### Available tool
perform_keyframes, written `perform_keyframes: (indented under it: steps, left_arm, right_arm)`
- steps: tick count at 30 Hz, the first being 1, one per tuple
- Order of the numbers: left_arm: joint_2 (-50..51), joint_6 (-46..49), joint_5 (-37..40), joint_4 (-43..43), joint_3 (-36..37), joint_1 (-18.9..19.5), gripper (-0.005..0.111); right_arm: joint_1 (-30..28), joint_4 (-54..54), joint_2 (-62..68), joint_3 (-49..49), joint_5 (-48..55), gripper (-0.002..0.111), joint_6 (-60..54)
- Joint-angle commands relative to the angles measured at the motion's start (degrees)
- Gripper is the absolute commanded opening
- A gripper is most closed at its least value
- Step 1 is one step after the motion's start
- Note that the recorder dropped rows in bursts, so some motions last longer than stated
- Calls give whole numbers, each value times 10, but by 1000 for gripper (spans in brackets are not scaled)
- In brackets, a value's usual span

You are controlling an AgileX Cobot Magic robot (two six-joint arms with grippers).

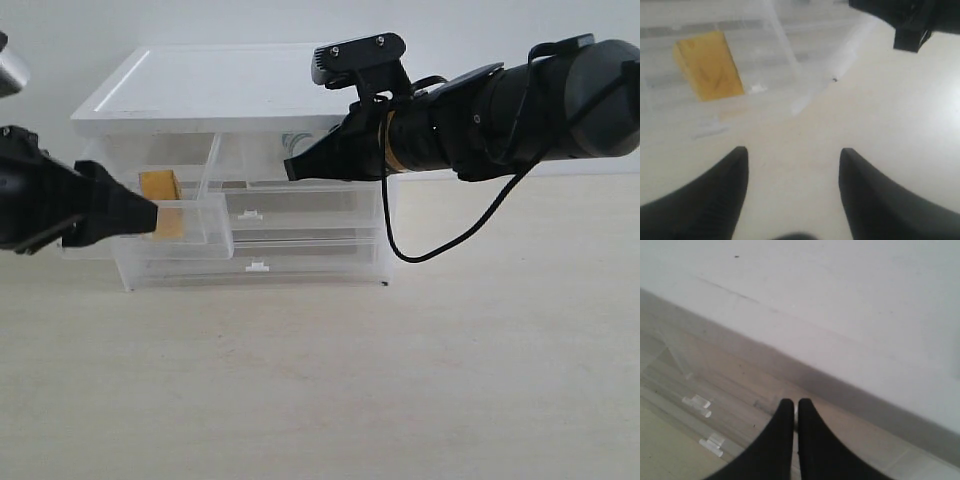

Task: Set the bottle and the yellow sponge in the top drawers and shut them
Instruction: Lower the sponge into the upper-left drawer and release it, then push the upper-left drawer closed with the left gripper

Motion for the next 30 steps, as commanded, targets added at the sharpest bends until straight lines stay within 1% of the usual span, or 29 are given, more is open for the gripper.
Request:
perform_keyframes:
  steps: [1,8,11,14,18,21,30]
  left_arm:
    - [-2,-5,-34,-3,37,-2,51]
    - [0,-5,-59,-3,55,-2,51]
    - [10,-5,-91,-3,55,-2,51]
    - [27,-2,-113,-3,55,-2,51]
    - [59,5,-123,-3,55,-2,51]
    - [78,5,-158,-3,55,-2,51]
    - [104,5,-164,-6,33,-2,51]
  right_arm:
    - [0,0,1,-7,-23,0,3]
    - [0,0,1,-7,-23,0,2]
    - [0,0,1,-7,-26,0,2]
    - [0,0,1,-7,-27,0,2]
    - [0,0,1,-7,-27,0,2]
    - [0,0,1,-7,-27,0,2]
    - [0,0,1,-7,-27,0,-3]
